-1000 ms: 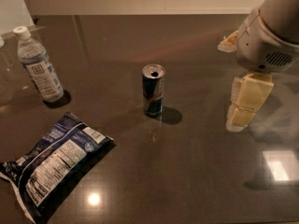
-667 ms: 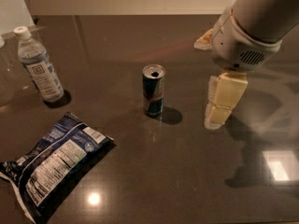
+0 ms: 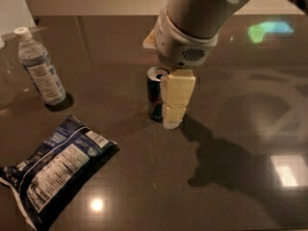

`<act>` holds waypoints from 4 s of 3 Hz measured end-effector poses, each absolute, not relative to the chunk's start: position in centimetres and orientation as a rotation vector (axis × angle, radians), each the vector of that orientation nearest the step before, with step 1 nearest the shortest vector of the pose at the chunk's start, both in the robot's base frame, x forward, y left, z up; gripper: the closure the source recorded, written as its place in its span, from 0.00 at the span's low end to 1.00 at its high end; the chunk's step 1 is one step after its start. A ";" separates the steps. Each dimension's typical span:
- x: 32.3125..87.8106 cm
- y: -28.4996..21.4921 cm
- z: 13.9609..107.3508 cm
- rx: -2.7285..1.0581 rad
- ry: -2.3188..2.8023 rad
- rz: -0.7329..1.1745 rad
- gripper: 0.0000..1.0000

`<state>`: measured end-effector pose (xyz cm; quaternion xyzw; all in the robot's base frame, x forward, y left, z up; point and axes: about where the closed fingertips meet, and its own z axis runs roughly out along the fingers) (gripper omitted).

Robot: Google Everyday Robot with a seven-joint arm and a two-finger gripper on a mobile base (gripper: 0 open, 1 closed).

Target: Pick blue chip bag

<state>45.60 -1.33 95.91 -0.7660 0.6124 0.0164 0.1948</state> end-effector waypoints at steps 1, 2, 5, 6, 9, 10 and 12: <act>45.1 3.0 93.7 -2.281 1.621 0.071 0.00; 43.5 6.9 91.6 -2.395 1.535 0.113 0.00; 38.4 14.6 86.2 -2.578 1.352 0.209 0.00; 38.0 16.2 85.1 -2.593 1.318 0.224 0.00; 38.2 18.2 84.6 -2.612 1.291 0.251 0.64; 39.2 17.3 86.7 -2.584 1.293 0.242 0.87; 42.1 14.5 92.8 -2.551 1.244 0.250 1.00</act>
Offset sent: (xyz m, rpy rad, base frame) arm -0.0379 0.1264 -0.0744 -0.1069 0.1216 0.3348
